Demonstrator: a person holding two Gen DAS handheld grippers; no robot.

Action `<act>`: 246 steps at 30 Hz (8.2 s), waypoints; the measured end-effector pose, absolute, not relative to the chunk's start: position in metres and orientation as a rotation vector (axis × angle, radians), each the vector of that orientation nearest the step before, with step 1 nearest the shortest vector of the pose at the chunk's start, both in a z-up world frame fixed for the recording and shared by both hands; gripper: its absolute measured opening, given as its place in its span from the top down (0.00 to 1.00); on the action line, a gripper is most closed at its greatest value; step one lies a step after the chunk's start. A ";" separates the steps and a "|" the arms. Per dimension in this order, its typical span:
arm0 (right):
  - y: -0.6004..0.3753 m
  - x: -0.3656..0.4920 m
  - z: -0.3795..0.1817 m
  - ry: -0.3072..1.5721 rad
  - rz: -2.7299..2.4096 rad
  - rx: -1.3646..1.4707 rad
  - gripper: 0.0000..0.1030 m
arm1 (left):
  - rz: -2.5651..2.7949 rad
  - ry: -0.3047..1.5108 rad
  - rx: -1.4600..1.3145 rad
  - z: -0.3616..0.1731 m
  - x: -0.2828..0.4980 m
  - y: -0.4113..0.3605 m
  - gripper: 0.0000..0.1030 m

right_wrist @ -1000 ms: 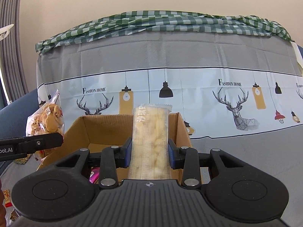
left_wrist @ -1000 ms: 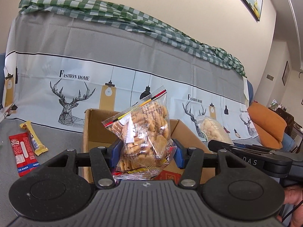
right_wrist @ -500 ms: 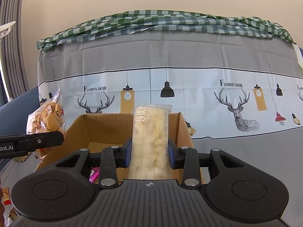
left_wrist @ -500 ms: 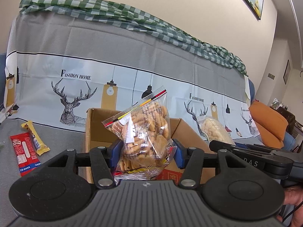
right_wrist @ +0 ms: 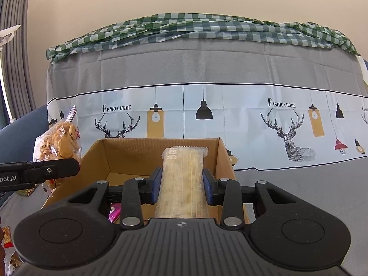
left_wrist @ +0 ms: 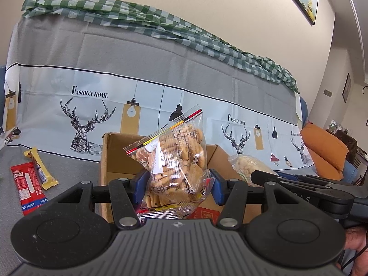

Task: Organize snacks
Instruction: 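Carry the rice-cake bar with the right tool while the left tool carries the biscuit bag over the box, then open both tools to drop the rice-cake bar and biscuit bag into the box, then move both tools back to the snack pile, then grasp the small gold-red snack bar with the right tool while the left tool grasps the round nut cake, then carry the gold-red bar with the right tool while the left tool carries the nut cake over the box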

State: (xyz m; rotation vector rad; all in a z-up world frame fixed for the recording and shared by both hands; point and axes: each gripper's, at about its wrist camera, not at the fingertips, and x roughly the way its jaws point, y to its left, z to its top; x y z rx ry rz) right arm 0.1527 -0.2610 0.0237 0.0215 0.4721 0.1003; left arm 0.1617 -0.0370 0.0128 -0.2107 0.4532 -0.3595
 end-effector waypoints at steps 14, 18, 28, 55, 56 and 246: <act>-0.259 0.151 0.024 0.467 0.097 0.019 0.63 | -0.369 0.447 -0.213 0.013 0.161 -0.041 0.42; -0.258 0.151 0.024 0.466 0.097 0.018 0.63 | -0.375 0.445 -0.212 0.013 0.160 -0.044 0.42; -0.256 0.154 0.023 0.488 0.087 0.006 0.45 | -0.445 0.420 -0.178 0.016 0.153 -0.058 0.17; -0.152 0.126 0.045 0.397 0.239 0.062 0.70 | -0.260 0.444 -0.020 0.048 0.127 0.081 0.78; -0.141 0.122 0.045 0.395 0.264 0.065 0.70 | -0.244 0.445 0.004 0.047 0.124 0.090 0.78; -0.002 0.117 -0.034 0.489 0.467 -0.051 0.81 | 0.167 0.740 -0.256 -0.010 0.176 0.175 0.18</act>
